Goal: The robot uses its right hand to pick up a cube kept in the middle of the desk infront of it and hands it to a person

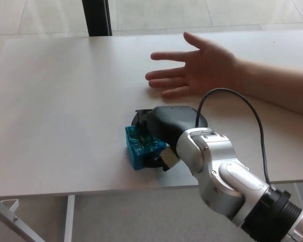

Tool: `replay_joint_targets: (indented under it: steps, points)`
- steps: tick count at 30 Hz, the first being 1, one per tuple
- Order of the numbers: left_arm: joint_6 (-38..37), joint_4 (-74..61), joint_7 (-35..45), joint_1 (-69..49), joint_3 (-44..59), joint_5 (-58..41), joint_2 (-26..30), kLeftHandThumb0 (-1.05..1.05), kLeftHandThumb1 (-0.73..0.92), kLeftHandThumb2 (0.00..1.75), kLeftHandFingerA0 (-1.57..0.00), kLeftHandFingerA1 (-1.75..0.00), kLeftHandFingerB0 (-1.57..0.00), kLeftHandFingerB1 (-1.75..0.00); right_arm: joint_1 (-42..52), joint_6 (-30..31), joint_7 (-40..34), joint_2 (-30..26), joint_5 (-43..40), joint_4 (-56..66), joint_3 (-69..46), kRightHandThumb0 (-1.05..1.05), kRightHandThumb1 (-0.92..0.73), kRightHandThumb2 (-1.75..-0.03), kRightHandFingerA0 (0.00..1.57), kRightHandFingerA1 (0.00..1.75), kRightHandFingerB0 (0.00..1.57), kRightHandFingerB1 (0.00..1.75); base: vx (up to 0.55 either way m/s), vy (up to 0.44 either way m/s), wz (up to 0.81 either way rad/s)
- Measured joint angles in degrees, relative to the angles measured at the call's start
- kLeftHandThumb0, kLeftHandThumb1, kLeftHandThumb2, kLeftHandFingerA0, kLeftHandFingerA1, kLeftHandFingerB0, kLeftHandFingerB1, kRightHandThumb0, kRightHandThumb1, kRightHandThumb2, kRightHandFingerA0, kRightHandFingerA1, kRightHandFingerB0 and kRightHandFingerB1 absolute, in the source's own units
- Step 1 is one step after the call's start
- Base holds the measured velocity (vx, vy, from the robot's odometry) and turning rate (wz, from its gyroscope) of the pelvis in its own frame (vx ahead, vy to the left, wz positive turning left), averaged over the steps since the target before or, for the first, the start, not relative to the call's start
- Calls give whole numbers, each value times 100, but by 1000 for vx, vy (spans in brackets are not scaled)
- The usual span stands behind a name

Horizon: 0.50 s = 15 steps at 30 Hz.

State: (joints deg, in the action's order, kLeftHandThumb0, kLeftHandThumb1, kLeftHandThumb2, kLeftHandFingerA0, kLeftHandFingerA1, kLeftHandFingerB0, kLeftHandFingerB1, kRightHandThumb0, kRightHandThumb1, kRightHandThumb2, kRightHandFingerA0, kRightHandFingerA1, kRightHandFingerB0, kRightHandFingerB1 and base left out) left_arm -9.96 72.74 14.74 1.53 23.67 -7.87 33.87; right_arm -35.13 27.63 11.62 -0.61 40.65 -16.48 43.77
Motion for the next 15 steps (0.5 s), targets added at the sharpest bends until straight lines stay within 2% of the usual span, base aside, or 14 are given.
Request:
replay_joint_targets:
  steps: [1,2,3,5,7,8,14,15]
  points:
    - [0,0,0,-1,0,0,-1,-82,76,63,-71,-55,-48,-45,28,-20,-84,14,3,-11,-18,-16,-59,-66,82,175,90,97,0,0,0]
    - [0,0,0,-2,0,0,-1,-81,76,63,-72,-54,-48,-44,61,-44,-176,29,5,-23,-38,-20,-54,-75,77,173,86,126,0,0,0]
    - [0,0,0,-1,0,0,-1,-80,77,63,-71,-54,-47,-44,87,-66,-253,39,6,-33,-54,-23,-59,-75,76,171,85,126,0,0,0]
    - [0,0,0,-1,0,0,-2,-80,78,63,-70,-54,-47,-44,147,-135,-431,52,6,-47,-91,-24,-59,-75,76,171,84,128,0,0,0]
    - [0,0,0,-1,0,0,-2,-81,78,63,-70,-54,-47,-45,215,-212,-599,58,6,-62,-128,-28,-61,-67,75,173,84,106,0,0,0]
    - [0,0,0,-1,0,0,-2,-81,78,63,-70,-54,-47,-45,254,-254,-687,56,6,-69,-149,-22,-59,-68,80,171,85,104,0,0,0]
    - [0,0,0,-1,0,0,-1,-81,77,63,-70,-54,-46,-45,415,-532,-1202,20,6,-124,-220,-24,-58,-81,81,164,88,106,0,0,0]
    - [0,0,0,-1,0,0,-1,-80,77,63,-70,-54,-46,-45,437,-572,-1271,16,6,-131,-234,-27,-58,-74,81,162,89,99,0,0,0]
